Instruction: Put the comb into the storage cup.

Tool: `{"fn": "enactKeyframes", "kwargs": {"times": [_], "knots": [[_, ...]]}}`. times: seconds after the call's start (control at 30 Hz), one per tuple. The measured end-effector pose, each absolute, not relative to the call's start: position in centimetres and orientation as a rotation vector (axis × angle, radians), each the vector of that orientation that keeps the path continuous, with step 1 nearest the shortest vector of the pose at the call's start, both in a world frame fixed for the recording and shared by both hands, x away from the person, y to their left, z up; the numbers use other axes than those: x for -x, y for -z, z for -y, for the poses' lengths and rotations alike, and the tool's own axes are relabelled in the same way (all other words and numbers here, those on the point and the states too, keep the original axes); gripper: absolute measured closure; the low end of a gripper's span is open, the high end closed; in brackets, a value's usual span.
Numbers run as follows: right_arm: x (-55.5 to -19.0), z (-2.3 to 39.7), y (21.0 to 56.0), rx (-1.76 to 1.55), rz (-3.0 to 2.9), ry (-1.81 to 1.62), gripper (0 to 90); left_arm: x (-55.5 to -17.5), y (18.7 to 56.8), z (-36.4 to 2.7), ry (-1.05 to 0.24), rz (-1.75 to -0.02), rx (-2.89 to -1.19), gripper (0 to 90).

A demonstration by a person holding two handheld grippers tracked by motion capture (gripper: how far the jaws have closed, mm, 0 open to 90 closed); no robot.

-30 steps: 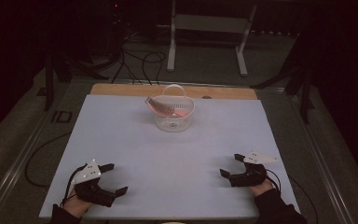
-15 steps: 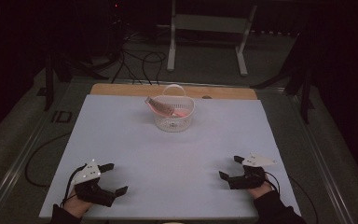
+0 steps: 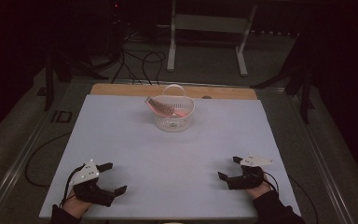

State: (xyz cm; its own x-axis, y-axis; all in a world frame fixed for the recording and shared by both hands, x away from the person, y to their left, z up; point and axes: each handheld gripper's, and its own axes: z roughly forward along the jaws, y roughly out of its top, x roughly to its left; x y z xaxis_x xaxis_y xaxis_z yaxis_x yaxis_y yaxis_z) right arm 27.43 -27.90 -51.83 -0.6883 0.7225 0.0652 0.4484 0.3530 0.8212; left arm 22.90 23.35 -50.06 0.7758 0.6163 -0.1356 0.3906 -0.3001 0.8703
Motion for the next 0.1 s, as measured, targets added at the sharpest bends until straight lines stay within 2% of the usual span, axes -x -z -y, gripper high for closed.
{"fn": "enactKeyframes", "kwargs": {"times": [0.1], "knots": [[-27.41, 27.86, 51.81, -1.035, -2.315, -1.252, 8.4, -22.90, 50.04, -23.33, -0.272, -0.761, -1.931, 0.1]]}}
